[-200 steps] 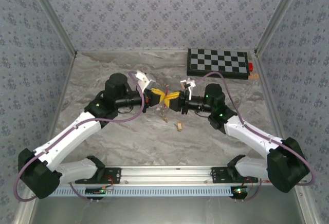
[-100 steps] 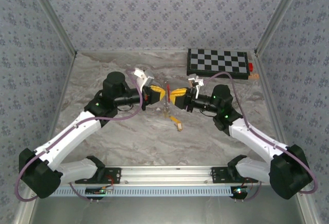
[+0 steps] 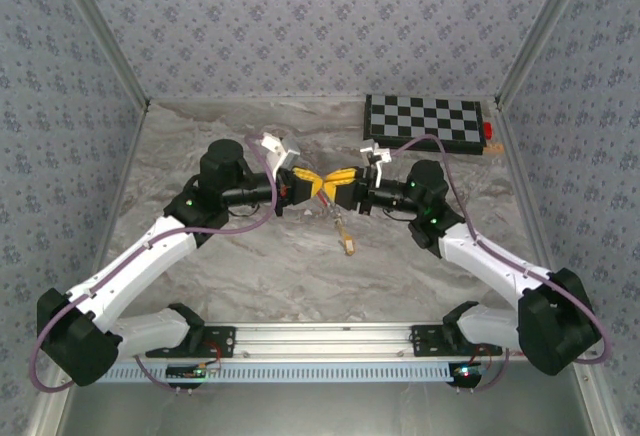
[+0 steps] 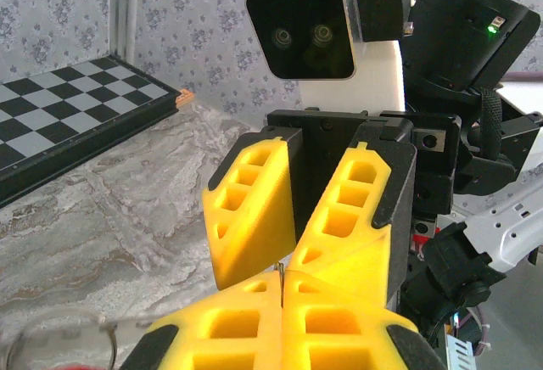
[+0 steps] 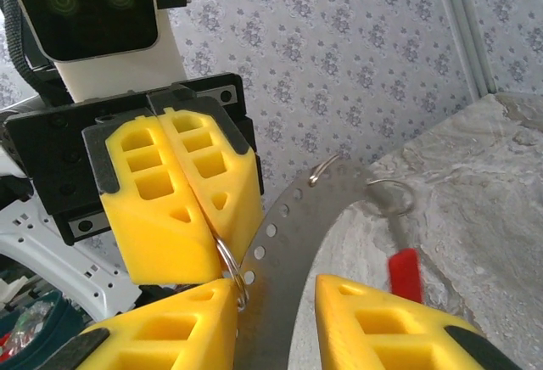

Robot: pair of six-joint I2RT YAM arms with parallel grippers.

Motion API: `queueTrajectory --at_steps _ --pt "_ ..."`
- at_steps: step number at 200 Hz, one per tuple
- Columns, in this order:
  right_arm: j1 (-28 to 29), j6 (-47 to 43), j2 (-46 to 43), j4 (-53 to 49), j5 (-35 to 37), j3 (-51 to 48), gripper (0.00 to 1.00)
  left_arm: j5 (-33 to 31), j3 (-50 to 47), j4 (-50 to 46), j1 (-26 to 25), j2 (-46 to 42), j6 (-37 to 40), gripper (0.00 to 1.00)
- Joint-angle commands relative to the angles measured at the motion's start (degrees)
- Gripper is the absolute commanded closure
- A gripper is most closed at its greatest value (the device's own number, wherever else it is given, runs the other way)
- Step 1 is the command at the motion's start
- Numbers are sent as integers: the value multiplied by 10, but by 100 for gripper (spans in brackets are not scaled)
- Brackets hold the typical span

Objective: Put the keys on the keyring

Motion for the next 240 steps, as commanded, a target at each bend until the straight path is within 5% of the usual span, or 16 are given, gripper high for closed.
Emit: queueTrajectory --at_steps 1,38,57,105,127,144,240 --pt "6 8 3 27 -17 21 73 20 4 29 2 6 -6 100" --pt "11 7 6 28 -21 26 83 25 3 33 2 8 -9 100" --pt "13 6 8 35 -25 25 100 27 1 36 1 10 -11 100" --pt "11 9 -2 56 -24 6 100 22 0 38 3 10 -18 100" --pt "5 12 -11 63 -16 -7 100 19 -3 43 2 7 -26 89" --pt "0 17 -15 74 -11 -16 100 10 -8 52 3 0 -35 69" --pt "-14 32 -18 97 -8 -33 100 -32 -54 75 23 -40 -56 70"
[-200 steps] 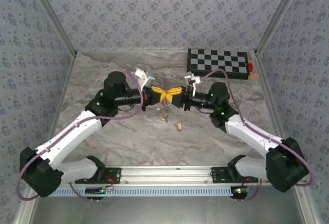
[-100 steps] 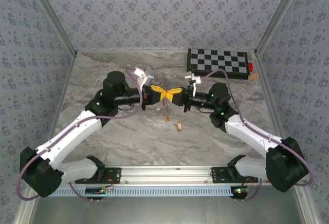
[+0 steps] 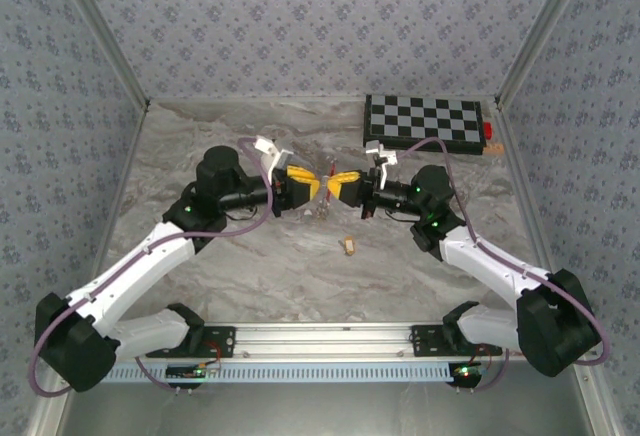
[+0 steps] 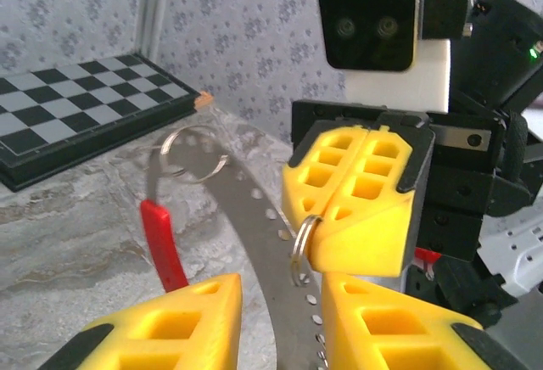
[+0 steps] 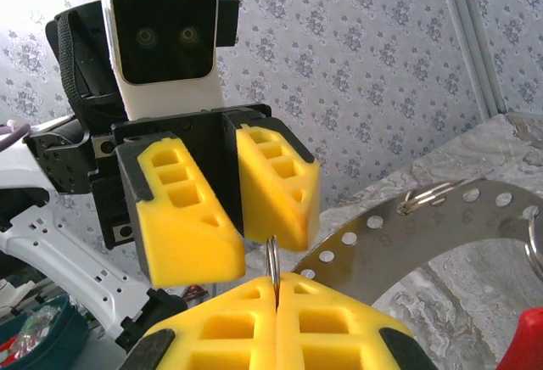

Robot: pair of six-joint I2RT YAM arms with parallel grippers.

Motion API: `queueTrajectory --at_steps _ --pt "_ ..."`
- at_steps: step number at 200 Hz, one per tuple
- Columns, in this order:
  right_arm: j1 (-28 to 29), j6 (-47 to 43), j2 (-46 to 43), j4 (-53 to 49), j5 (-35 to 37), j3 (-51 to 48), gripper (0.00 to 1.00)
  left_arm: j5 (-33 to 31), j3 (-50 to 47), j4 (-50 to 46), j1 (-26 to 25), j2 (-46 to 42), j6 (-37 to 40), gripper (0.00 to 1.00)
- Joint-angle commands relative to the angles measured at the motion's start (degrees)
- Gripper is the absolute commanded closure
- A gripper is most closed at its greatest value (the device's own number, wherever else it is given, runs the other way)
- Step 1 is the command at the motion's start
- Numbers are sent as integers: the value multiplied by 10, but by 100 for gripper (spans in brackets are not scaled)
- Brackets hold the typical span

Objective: Put the keys on the keyring

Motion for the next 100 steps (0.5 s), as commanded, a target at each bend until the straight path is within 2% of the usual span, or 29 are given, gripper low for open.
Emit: queueTrajectory --at_steps 1,100 --pt "-4 8 -13 30 2 -6 100 -1 -9 30 9 -18 -10 70" --pt "-3 11 -9 33 1 -5 100 54 10 37 4 8 -18 70"
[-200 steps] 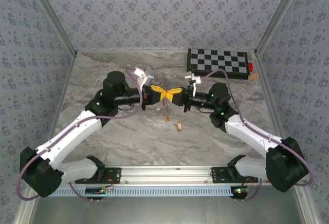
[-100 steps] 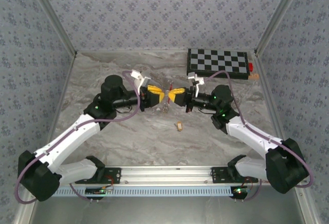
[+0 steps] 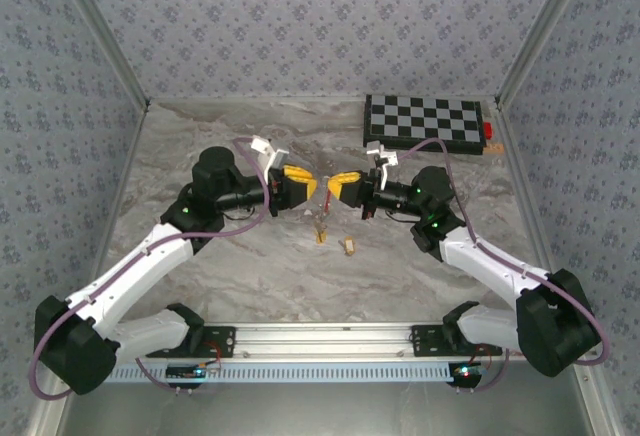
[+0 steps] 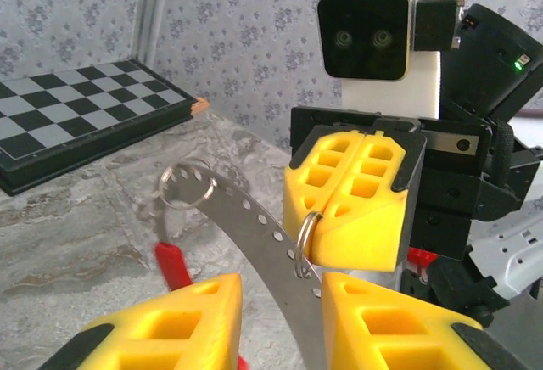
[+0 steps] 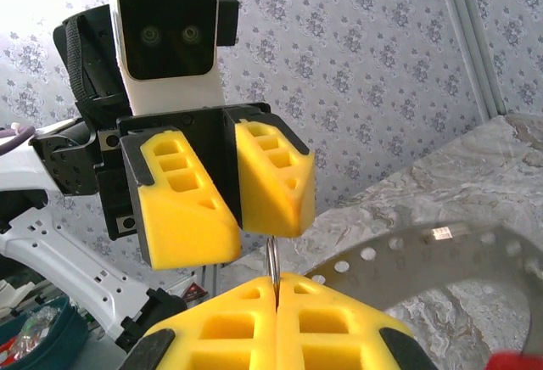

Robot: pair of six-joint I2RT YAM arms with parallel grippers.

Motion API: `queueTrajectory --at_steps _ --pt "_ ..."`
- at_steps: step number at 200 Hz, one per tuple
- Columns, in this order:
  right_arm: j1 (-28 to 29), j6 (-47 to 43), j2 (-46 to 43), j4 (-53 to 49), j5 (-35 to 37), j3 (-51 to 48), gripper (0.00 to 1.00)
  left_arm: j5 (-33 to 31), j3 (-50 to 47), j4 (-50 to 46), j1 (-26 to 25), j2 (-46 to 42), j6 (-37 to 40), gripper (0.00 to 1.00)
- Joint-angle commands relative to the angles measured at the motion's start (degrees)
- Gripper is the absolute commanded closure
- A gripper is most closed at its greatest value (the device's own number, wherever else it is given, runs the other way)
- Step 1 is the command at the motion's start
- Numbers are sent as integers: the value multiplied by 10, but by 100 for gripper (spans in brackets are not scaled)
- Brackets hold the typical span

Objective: Put the keys on the keyring

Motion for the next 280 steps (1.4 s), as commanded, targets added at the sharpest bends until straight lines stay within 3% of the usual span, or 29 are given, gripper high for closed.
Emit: queueTrajectory --at_steps 1,142,213,280 --pt "-1 8 -9 24 1 1 100 26 19 21 -5 9 -7 70" --pt "7 -31 -2 -35 -10 15 100 28 45 -12 -7 14 17 70" --pt "15 -161 -33 -239 -26 68 100 35 91 -135 -8 25 93 70" --pt "16 -156 -31 -241 -46 74 100 72 107 -157 -8 58 105 71"
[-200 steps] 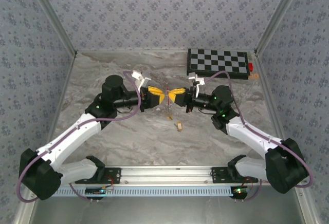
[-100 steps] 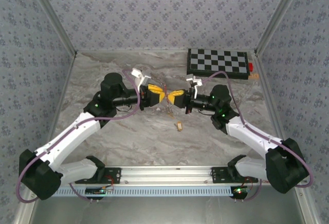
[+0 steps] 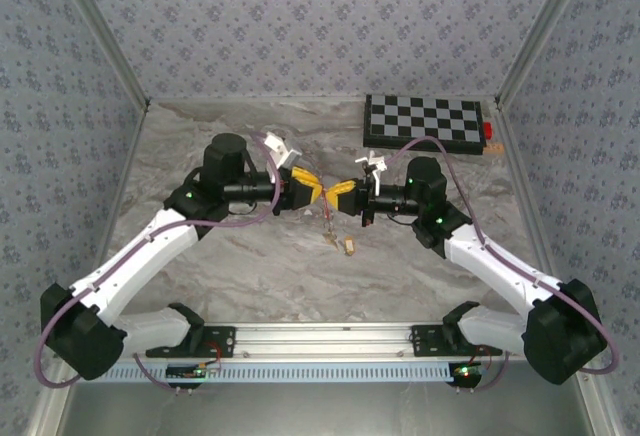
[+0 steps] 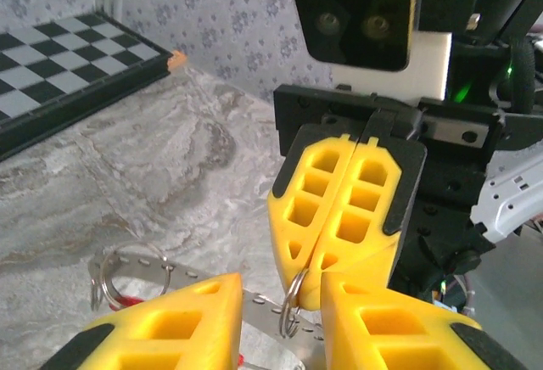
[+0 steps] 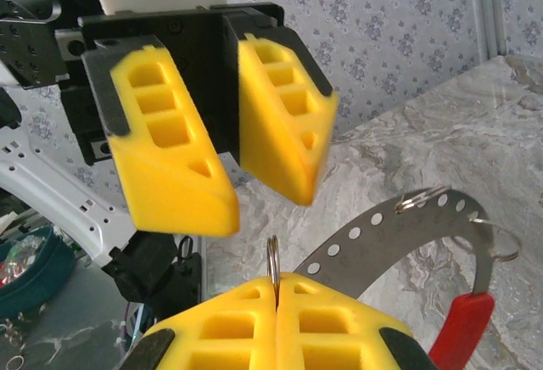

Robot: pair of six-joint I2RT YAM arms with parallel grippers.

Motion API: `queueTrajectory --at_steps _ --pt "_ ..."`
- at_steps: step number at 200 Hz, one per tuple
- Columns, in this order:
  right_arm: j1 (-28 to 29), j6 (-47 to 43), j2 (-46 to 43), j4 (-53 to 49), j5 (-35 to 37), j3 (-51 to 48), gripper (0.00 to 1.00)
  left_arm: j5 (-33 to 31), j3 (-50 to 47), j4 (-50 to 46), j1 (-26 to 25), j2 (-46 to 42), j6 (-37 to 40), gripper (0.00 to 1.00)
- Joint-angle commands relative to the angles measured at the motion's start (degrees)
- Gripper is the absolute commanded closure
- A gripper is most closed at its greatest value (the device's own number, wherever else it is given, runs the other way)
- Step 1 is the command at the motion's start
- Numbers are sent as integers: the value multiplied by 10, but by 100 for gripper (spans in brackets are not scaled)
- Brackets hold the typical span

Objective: Put the keys on the keyring

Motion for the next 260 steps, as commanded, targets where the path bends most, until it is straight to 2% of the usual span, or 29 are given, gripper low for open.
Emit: queueTrajectory --at_steps 1,46,59,82,102,126,140,156,181,194,230,247,260 --pt "4 -7 -4 -3 -22 21 100 33 24 -13 -4 9 16 71" --pt "2 -2 -3 5 -22 18 100 39 33 -36 -8 20 31 74" --pt "3 0 -2 8 -23 19 100 39 32 -35 -9 21 32 82" --pt "3 1 0 9 -25 18 100 42 32 -33 -12 22 33 89" --pt "2 3 0 10 -27 19 100 43 34 -39 -15 24 38 100" --pt "2 4 -1 10 -28 17 100 46 37 -43 -17 27 42 100" --pt "1 6 -1 13 -30 16 100 50 39 -49 -19 29 47 86" --pt "0 8 -2 15 -32 17 100 58 45 -62 -19 32 56 85" --pt "0 11 -2 19 -33 15 100 57 47 -65 -20 34 57 88" --pt "0 12 -2 20 -33 15 100 55 48 -64 -20 35 56 100" --pt "-2 14 -6 20 -19 10 100 41 38 -35 -20 29 36 100" --pt "-5 19 -13 23 5 2 93 29 18 22 -20 21 4 100" --pt "-9 31 -23 37 27 -9 77 21 -1 75 -21 14 -26 100"
